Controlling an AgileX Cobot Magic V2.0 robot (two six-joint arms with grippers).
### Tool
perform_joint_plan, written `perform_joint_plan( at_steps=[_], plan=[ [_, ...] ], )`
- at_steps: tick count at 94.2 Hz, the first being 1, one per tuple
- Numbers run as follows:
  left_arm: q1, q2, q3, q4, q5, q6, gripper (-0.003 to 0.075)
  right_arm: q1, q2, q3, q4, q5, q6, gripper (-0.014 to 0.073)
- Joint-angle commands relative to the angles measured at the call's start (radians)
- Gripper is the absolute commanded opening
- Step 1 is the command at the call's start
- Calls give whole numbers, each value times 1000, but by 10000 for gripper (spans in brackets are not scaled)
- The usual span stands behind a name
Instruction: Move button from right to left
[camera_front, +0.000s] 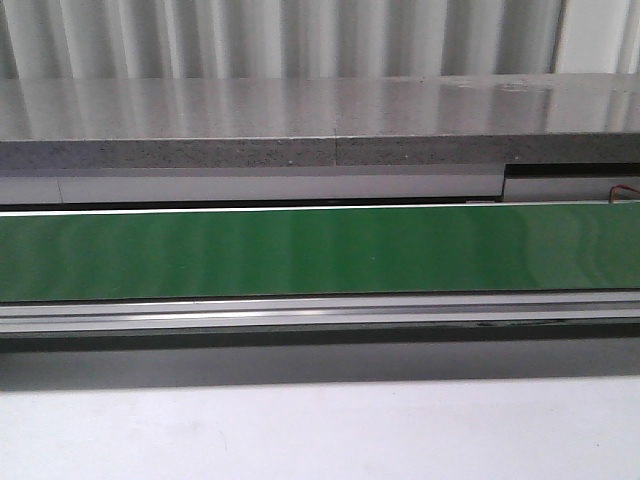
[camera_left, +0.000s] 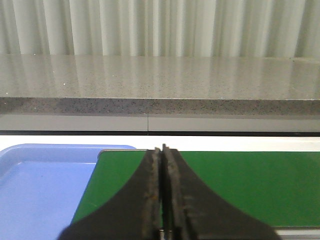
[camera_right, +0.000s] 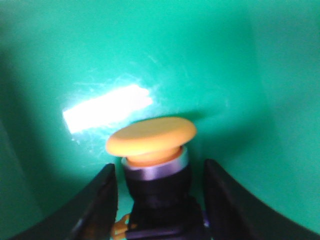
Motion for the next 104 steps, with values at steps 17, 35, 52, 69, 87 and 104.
perform_joint_plan(
  at_steps=[17, 35, 52, 69, 87, 104],
  plan=[
    [-4, -33, 25, -9, -76, -7, -20, -7, -101, -100, 39, 97, -10, 288],
    [-4, -33, 25, -9, -76, -7, -20, -6, -227, -108, 93, 145, -10, 288],
    [-4, -33, 25, -9, -76, -7, -20, 32, -338, -108, 125, 194, -10, 288],
    [-4, -33, 25, -9, -76, -7, -20, 143, -370, -104, 121, 217, 1, 288],
    [-4, -33, 25, -9, -76, -7, -20, 246, -370, -58, 85, 188, 36, 288],
    [-4, -33, 25, -9, -76, -7, -20, 281, -370, 11, 16, 132, 95, 288]
  ],
)
